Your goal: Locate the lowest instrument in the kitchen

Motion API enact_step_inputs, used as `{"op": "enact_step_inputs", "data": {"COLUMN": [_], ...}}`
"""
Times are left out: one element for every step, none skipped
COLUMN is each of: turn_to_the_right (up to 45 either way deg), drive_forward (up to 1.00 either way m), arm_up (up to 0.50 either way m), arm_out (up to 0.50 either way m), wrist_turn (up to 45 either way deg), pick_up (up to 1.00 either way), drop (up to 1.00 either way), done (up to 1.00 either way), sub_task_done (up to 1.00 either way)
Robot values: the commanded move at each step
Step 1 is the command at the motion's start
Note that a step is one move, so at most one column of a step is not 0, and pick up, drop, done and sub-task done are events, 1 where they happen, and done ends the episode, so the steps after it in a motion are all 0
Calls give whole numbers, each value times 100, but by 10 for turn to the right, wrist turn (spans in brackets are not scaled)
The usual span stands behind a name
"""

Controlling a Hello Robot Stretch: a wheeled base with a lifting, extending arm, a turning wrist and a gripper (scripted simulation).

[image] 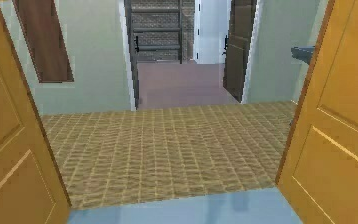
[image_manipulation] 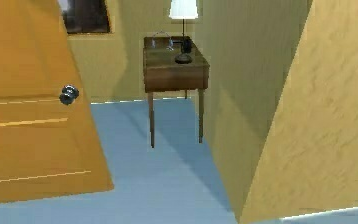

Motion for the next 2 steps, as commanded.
{"op": "enact_step_inputs", "data": {"turn_to_the_right": [0, 0], "drive_forward": [100, 100], "arm_up": [0, 0], "arm_out": [0, 0], "wrist_turn": [0, 0], "pick_up": [0, 0], "drop": [0, 0], "done": [0, 0], "sub_task_done": [0, 0]}}
